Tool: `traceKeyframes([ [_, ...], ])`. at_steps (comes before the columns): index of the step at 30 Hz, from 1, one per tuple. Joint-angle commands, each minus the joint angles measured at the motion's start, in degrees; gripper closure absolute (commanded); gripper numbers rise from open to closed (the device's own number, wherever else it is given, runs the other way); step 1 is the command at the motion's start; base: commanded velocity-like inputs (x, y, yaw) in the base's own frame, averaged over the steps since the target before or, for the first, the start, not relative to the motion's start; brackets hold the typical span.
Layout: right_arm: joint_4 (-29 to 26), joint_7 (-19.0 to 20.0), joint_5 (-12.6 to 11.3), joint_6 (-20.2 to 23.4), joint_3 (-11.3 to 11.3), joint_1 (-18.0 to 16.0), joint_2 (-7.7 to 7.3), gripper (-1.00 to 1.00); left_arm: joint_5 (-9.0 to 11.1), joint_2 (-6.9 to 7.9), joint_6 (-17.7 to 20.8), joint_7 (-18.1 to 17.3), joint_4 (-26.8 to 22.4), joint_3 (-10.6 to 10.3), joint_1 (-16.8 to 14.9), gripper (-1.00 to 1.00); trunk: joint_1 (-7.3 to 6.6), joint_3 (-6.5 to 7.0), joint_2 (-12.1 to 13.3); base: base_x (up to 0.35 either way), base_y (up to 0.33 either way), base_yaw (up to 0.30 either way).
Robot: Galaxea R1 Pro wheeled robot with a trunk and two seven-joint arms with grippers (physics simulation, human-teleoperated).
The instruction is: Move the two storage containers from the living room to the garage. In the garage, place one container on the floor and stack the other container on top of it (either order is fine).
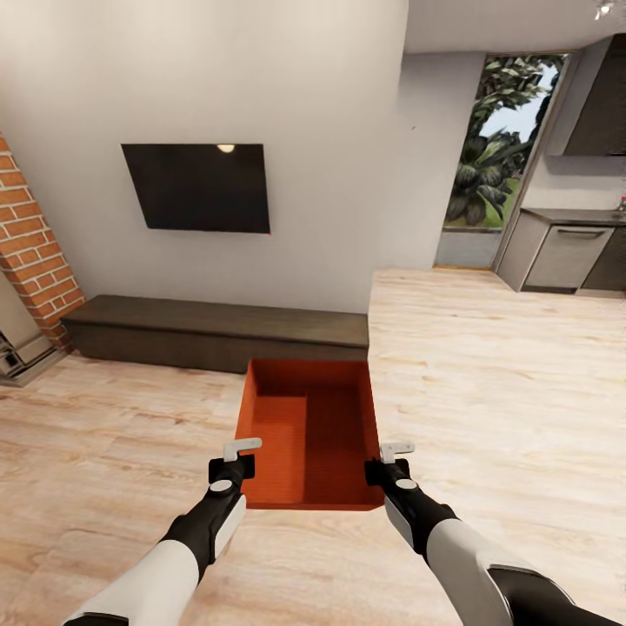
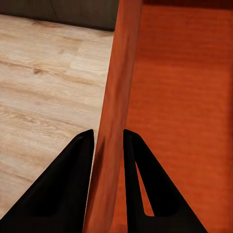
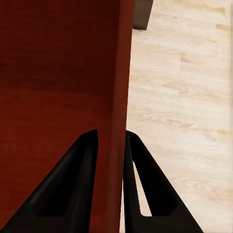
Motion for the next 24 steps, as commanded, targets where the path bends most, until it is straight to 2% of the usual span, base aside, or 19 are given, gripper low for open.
traceKeyframes([
  [1,0.2,-0.1,0.3,-0.2,-1.8,0.0,0.03,1.0,-0.9,1.0,-4.4,1.3,-0.2,0.5,-0.1,1.0,0.02,0.01,-0.1,0.0,0.0,-0.084],
  [24,0.2,-0.1,0.3,-0.2,-1.8,0.0,0.02,1.0,-0.9,1.1,-4.4,1.3,-0.2,0.5,-0.1,1.0,0.02,1.99,-0.1,0.0,0.0,-0.084],
])
